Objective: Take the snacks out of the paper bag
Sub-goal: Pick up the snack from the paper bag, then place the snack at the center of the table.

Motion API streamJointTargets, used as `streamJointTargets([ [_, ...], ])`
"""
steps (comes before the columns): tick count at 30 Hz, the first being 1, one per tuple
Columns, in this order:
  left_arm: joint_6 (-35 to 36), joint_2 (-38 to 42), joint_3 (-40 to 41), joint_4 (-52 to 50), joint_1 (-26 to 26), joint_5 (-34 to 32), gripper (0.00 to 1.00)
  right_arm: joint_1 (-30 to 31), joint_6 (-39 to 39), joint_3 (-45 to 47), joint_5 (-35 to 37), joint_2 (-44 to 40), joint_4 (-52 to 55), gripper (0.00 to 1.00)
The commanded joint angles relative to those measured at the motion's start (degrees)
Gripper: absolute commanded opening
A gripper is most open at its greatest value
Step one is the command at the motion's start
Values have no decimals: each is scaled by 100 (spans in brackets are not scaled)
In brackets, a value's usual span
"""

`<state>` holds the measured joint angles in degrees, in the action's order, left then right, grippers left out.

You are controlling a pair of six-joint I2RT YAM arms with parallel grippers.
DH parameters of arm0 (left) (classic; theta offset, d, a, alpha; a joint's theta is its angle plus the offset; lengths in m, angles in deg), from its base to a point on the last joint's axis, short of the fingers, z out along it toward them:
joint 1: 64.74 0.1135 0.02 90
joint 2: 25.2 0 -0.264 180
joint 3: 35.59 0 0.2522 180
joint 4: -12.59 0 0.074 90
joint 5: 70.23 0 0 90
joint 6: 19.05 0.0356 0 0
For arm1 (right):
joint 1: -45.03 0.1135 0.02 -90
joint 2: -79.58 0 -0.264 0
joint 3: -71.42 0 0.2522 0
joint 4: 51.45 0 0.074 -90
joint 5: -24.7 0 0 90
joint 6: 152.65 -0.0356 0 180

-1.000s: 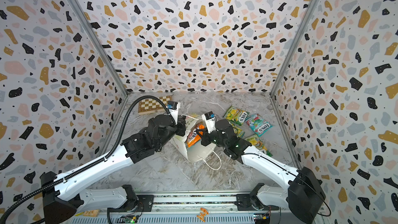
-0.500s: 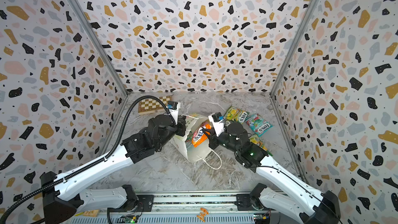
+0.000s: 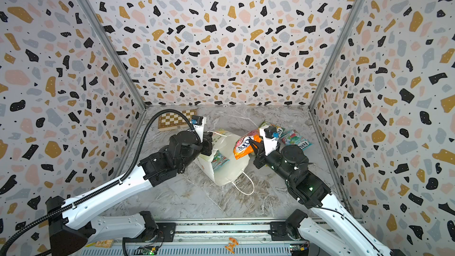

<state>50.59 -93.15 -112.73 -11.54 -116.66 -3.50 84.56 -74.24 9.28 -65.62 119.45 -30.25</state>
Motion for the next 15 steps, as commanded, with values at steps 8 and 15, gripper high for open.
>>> streamJointTargets([
  [8,-12,214,45,150,-28,-212,0,-930,247,-312,448,-3,710,0],
  [15,-12,351,117,122,-24,-362,0,-2073,325,-71,-576,220,993,0],
])
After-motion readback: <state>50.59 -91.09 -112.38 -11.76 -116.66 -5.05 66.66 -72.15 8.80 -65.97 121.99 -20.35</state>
